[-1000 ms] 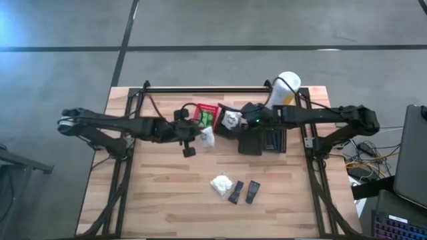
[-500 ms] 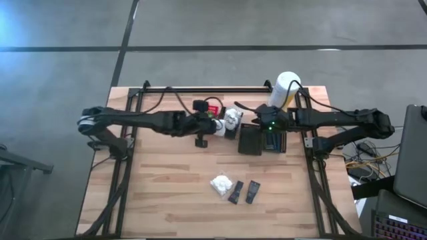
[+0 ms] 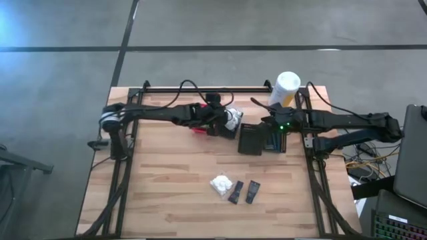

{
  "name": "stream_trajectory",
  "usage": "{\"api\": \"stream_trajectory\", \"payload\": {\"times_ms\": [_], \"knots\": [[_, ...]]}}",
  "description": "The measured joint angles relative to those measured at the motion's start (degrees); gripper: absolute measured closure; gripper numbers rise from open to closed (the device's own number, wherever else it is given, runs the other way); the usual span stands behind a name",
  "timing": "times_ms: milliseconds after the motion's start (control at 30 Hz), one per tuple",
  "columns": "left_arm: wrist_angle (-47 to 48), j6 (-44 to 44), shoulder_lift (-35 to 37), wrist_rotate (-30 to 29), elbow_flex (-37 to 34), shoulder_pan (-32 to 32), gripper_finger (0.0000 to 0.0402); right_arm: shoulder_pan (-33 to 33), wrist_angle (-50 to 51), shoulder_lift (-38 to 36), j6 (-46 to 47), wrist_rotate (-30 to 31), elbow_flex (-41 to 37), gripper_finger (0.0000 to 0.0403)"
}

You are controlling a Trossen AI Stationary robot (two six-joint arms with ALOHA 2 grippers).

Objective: Pick & Place Travel size toiletries
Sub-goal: Put the cotton pack into the left black bin

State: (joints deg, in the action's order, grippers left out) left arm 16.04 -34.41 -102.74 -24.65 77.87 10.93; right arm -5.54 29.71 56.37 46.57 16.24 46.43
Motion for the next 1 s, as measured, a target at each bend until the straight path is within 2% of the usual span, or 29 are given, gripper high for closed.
{"api": "stream_trajectory", "payload": {"times_ms": [167,767,867,1000], "knots": [[-0.9,-1.6,-3.1,3.4,0.7,0.6,0.0398,0.0,-0.1,-2.4,0.0,0.4,-0.7,0.0039],[-4.5,-1.5,-9.4,5.3,0.8,0.7,0.0396,0.0,0.2,-2.3,-0.4,0.4,-0.8,0.0039],[-4.5,0.3,-10.0,4.8,0.7,0.7,0.0381,0.0,0.2,-2.0,-0.5,0.4,-0.8,0.0039],[-4.5,2.5,-10.0,4.0,0.7,0.7,0.0329,0.0,0.3,-1.8,-0.7,0.4,-0.8,0.0039]]}}
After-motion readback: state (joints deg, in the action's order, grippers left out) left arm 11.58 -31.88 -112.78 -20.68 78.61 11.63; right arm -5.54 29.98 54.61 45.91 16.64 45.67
